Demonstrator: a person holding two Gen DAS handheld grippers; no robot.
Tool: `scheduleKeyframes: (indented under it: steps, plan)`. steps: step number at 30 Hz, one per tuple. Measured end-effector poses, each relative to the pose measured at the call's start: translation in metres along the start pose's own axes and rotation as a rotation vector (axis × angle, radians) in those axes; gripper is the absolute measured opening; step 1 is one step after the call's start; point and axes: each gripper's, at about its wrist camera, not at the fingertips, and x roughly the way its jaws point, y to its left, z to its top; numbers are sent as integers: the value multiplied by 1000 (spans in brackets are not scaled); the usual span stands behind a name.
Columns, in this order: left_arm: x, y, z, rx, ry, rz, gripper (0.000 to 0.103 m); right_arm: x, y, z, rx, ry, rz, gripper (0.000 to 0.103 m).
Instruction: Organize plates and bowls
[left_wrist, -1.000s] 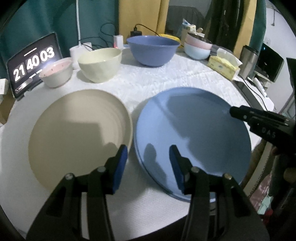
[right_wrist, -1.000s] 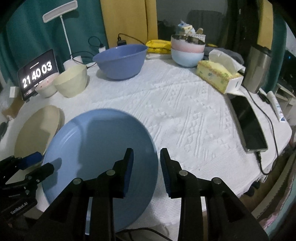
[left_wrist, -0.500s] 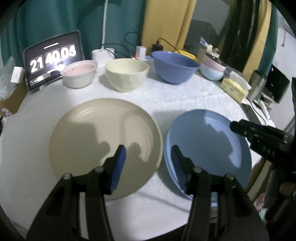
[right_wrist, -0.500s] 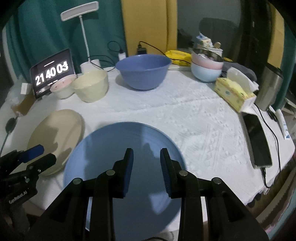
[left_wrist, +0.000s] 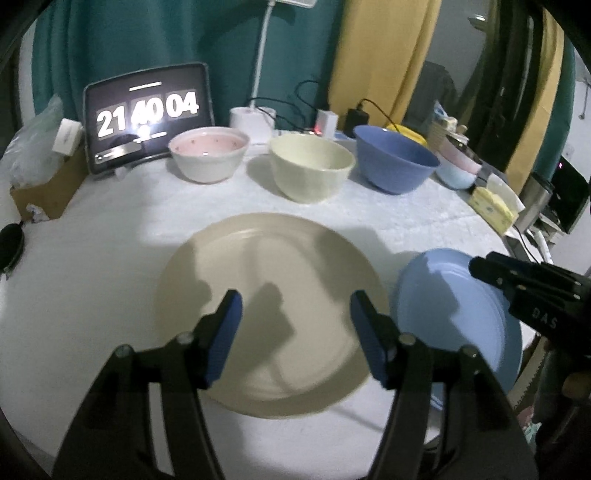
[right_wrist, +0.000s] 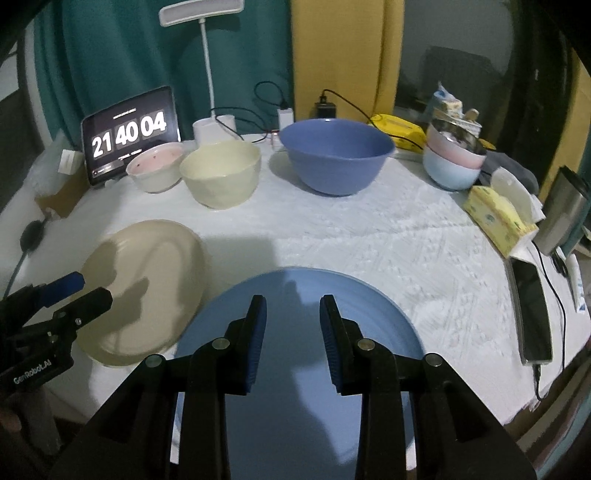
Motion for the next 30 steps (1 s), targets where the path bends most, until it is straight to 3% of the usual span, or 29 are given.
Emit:
scheduleKeyframes:
  steps: [19, 30]
  plan:
    - [19, 73, 9, -99, 6, 98, 62, 46, 52, 27, -92, 70, 45, 32]
    - [37, 93, 7, -125, 50, 116, 62, 78, 72, 34, -118, 118, 76, 32]
